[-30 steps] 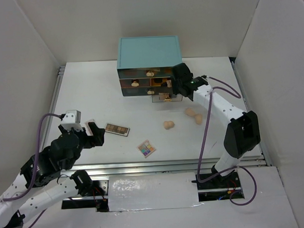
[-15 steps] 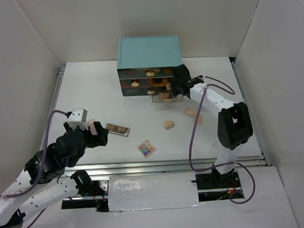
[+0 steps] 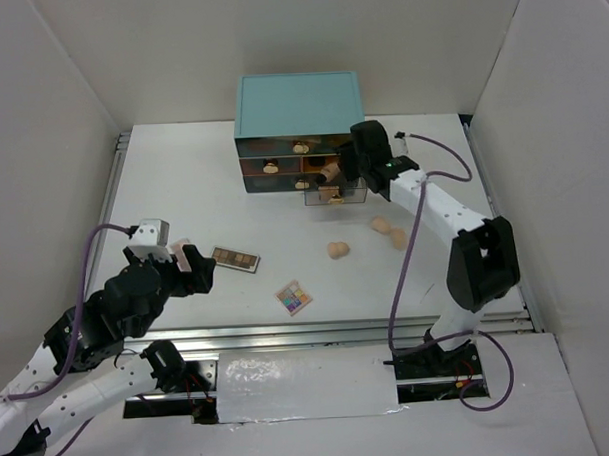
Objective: Organize the makeup
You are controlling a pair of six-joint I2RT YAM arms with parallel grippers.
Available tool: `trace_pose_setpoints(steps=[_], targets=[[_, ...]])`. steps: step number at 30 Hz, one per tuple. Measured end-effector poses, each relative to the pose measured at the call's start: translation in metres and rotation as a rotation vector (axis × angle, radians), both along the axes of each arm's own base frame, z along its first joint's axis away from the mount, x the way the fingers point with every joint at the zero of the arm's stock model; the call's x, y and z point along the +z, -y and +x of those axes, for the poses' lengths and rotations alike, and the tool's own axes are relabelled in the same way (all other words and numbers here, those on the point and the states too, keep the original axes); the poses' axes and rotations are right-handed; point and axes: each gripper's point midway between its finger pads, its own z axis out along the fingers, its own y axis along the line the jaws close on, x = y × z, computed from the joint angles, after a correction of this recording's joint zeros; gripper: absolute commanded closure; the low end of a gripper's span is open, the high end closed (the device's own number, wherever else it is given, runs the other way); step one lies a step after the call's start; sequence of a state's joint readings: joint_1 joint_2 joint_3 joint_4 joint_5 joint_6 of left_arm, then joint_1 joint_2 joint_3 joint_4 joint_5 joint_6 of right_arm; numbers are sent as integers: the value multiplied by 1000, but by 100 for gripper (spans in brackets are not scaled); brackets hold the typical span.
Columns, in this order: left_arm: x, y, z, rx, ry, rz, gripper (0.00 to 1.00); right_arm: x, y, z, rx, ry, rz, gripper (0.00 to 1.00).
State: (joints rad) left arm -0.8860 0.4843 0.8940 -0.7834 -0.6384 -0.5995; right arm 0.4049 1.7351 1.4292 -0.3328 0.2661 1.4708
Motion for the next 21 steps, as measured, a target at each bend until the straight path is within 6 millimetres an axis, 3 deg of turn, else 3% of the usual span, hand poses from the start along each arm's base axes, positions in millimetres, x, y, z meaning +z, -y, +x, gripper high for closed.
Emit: trace_pose_setpoints(steps=[1, 2, 3, 7, 9, 11, 14, 17, 21], targets=[[0, 0, 0, 0, 0, -1, 1, 10, 2, -6, 16, 35, -6, 78], [0, 0, 0, 0, 2, -2, 1, 19, 5, -14, 29, 67, -7, 94], [1, -1, -1, 0, 4, -6, 1, 28, 9, -23, 38, 101, -10, 100], [5, -4, -3, 1, 20, -26, 0, 52, 28, -70, 70, 206, -15, 100], [5, -4, -3, 4, 22, -28, 1, 54, 33, -85, 89, 256, -10, 100], [5, -4, -3, 6, 21, -27, 1, 39, 33, -99, 120, 264, -10, 100], [5, -6, -2, 16, 22, -25, 1, -4, 30, -111, 174, 229, -21, 100], [5, -8, -1, 31, 25, -25, 1, -34, 21, -109, 219, 175, -28, 100], [4, -13, 0, 62, 22, -27, 1, -54, 7, -99, 260, 148, -2, 100]])
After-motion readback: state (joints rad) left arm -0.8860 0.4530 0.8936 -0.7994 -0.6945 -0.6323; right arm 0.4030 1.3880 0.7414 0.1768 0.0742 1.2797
